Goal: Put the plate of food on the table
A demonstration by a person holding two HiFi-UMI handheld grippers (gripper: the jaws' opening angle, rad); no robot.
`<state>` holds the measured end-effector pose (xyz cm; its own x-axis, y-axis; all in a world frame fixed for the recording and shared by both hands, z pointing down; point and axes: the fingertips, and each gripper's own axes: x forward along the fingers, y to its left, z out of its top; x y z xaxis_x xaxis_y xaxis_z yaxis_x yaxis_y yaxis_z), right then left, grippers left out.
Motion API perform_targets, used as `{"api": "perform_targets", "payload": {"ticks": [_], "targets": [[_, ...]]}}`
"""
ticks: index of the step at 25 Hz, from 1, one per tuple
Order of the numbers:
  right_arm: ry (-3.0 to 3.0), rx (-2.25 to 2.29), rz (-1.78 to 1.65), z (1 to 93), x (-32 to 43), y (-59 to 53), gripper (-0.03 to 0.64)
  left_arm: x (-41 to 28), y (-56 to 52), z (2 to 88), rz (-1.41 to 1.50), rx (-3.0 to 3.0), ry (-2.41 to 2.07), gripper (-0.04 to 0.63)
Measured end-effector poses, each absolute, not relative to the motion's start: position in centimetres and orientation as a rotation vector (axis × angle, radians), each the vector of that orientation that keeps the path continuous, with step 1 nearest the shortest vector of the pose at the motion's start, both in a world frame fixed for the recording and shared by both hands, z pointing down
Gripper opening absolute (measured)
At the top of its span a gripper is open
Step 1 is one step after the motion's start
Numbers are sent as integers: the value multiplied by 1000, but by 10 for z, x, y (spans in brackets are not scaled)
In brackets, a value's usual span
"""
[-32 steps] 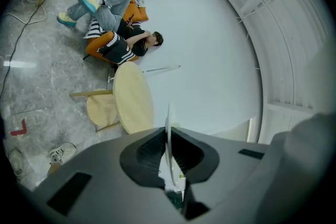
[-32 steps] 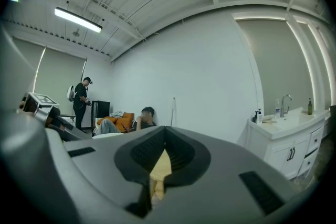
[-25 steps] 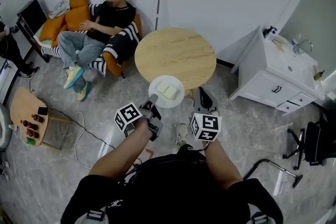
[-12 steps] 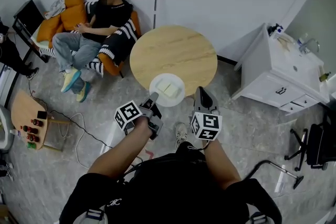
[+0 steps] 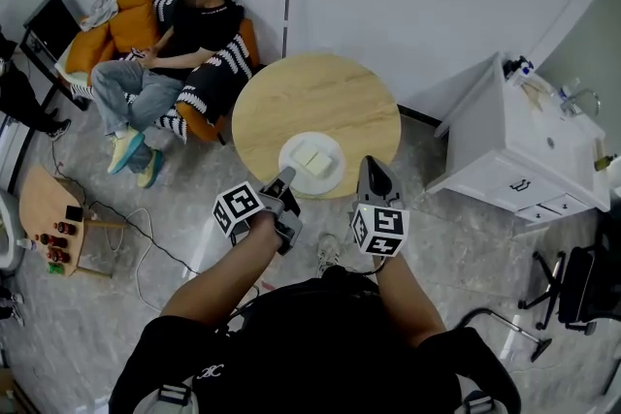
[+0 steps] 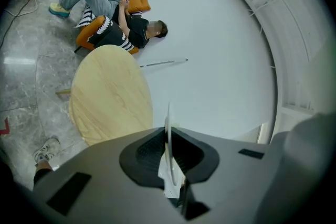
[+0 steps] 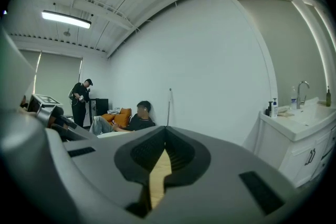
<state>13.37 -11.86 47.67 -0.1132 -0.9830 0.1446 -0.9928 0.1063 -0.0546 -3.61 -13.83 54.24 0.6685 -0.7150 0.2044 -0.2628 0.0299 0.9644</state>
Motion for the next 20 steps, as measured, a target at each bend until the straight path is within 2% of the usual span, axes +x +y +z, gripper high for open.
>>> {"api": "perform_targets", "payload": {"ticks": [20], "targets": [[-2358, 1923, 233, 477, 178, -229, 8, 16, -235, 536, -517, 1507, -872, 21]]}}
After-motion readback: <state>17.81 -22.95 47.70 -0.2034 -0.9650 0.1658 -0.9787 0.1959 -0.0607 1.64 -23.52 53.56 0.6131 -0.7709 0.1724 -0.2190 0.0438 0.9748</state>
